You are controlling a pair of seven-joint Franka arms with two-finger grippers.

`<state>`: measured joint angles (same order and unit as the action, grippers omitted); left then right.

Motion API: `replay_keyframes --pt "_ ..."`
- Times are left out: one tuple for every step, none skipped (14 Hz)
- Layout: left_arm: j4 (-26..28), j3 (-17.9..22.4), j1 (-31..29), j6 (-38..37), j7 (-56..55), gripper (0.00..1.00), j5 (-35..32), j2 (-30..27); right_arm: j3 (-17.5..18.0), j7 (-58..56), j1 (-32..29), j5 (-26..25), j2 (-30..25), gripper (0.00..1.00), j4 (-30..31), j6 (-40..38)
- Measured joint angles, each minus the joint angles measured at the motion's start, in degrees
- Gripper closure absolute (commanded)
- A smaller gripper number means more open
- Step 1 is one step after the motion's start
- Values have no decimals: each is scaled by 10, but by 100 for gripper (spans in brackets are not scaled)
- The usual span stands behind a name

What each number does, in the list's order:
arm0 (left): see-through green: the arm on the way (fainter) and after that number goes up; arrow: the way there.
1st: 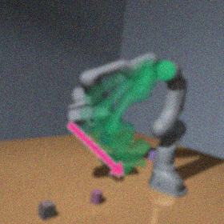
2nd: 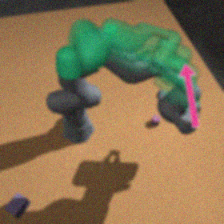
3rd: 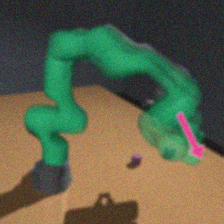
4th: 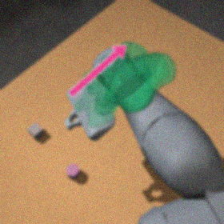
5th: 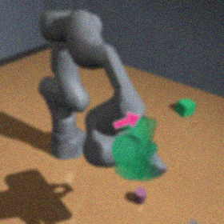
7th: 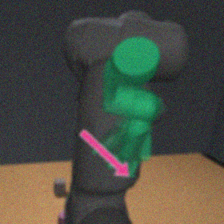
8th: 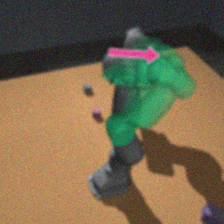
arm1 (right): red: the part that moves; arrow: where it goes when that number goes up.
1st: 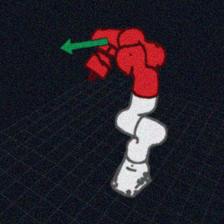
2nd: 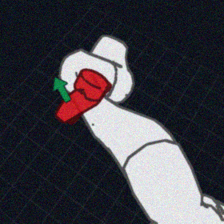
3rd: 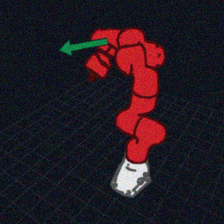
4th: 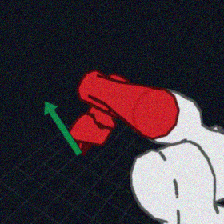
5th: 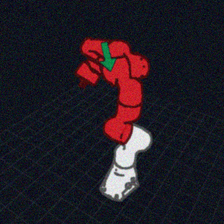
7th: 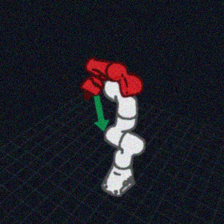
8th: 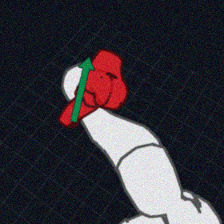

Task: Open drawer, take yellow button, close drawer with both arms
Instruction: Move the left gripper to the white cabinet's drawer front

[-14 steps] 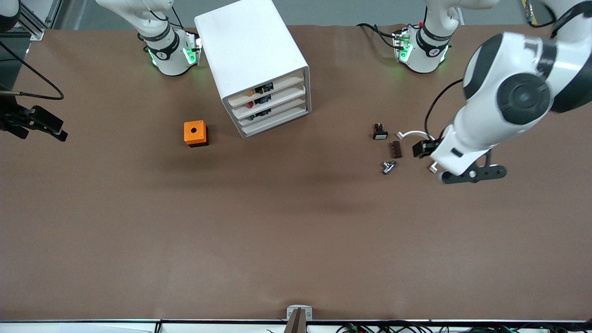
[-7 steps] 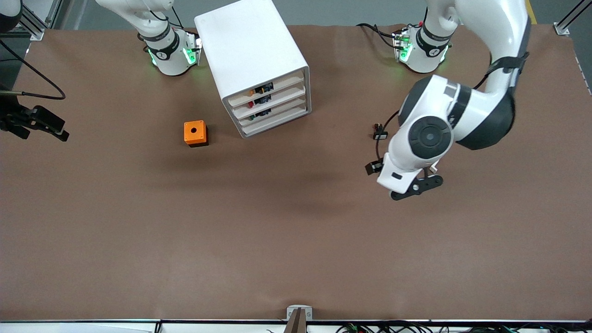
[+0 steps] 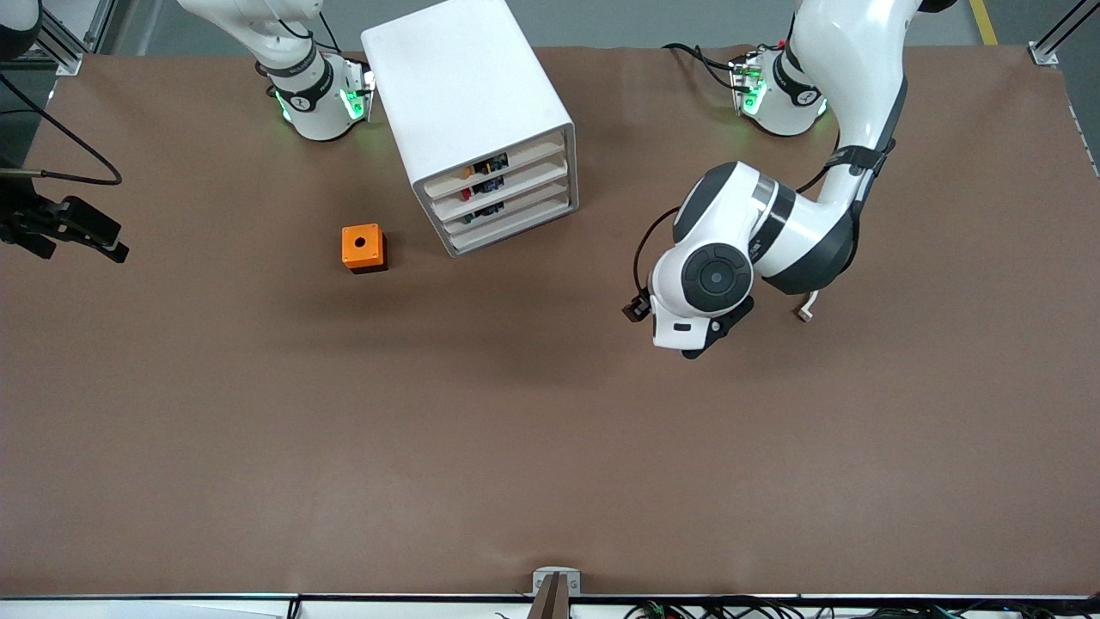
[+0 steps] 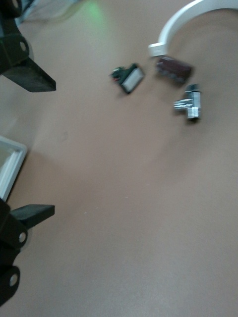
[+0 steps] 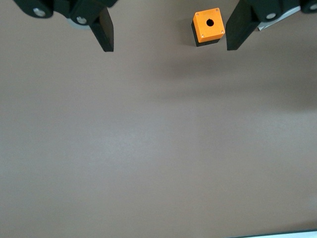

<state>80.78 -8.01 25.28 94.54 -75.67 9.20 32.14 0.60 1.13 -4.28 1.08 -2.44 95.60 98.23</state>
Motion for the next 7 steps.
replay_keyframes --pt "0 0 1 -1 -36 0 17 1 0 0 0 0 0 0 0 0" --pt "0 0 2 -2 -71 0 32 3 0 0 0 0 0 0 0 0" --pt "0 0 4 -7 -106 0 47 4 0 0 0 0 0 0 0 0" --pt "0 0 7 -12 -140 0 62 5 0 0 0 0 0 0 0 0" --pt "0 0 12 -16 -174 0 77 7 0 0 0 0 0 0 0 0" --pt "0 0 16 -18 -204 0 92 10 0 0 0 0 0 0 0 0" --pt "0 0 20 -20 -233 0 110 14 0 0 0 0 0 0 0 0"
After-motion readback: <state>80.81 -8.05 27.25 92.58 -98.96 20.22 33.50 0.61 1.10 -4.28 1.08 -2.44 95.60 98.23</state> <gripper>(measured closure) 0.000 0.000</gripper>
